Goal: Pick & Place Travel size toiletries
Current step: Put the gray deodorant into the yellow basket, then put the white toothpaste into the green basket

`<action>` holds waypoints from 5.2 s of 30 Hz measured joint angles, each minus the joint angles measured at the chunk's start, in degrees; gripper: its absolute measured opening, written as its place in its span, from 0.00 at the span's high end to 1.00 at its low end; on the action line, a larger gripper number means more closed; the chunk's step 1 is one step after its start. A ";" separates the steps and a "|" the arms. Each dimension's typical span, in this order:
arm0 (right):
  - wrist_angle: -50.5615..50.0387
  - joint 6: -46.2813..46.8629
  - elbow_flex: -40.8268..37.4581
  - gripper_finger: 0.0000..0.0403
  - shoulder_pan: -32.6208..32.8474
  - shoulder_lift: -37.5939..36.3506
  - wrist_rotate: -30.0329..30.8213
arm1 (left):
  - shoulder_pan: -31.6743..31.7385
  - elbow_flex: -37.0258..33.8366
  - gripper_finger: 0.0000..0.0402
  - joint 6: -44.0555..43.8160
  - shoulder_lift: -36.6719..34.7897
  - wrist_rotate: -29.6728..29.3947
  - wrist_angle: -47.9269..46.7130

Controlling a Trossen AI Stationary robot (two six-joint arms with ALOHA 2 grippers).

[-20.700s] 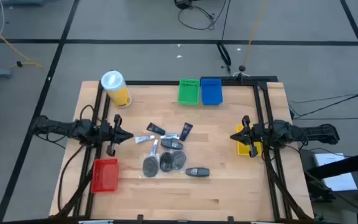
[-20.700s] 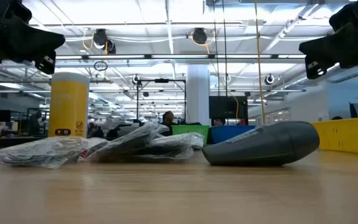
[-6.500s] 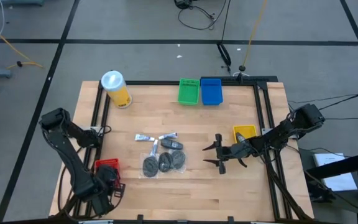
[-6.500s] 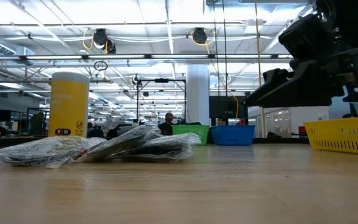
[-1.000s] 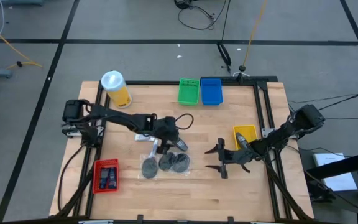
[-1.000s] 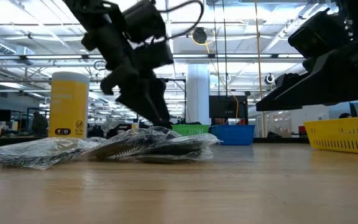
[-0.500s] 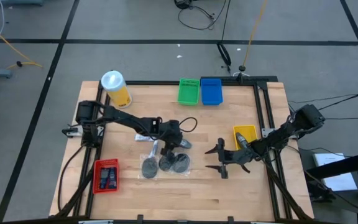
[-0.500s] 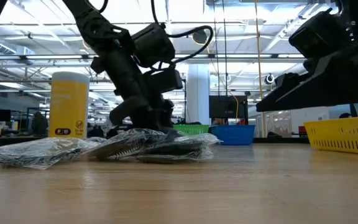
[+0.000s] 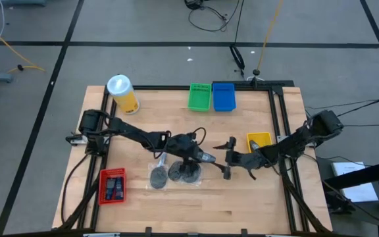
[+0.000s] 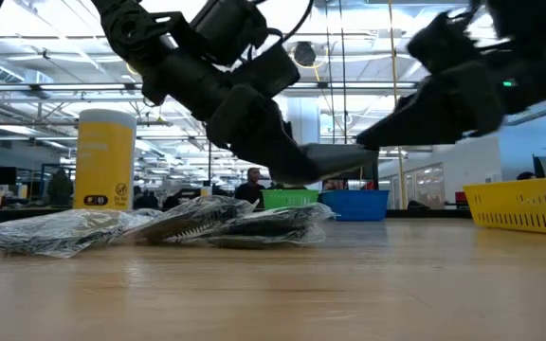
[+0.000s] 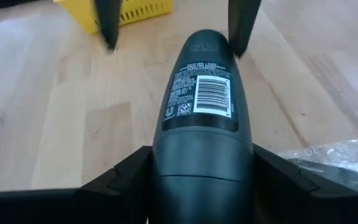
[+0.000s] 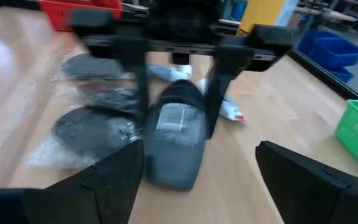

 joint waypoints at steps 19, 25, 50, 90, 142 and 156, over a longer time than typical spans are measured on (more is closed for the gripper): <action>1.96 -0.05 5.08 0.26 -5.77 9.02 -10.18 | -0.87 0.00 0.45 -3.98 0.00 -5.42 2.59; 5.11 -1.16 5.02 0.36 -5.75 10.64 -9.88 | -0.90 0.00 0.46 -4.07 -0.02 -5.43 1.81; -76.14 44.05 10.70 0.52 -3.07 -24.16 -4.30 | -4.29 0.07 0.03 -10.88 -11.10 -18.59 -11.92; -115.84 67.59 15.29 0.38 -4.61 -21.07 -17.96 | -9.34 0.04 0.11 -17.22 -10.95 -20.51 -14.24; 16.64 -0.03 -10.76 0.47 -2.63 -1.48 -22.29 | -2.72 -10.63 0.32 -33.42 -15.82 -20.27 -26.24; 15.32 1.52 -10.79 0.47 -2.63 -1.50 -22.25 | 2.34 -22.54 0.46 -10.28 -15.47 -12.38 -6.26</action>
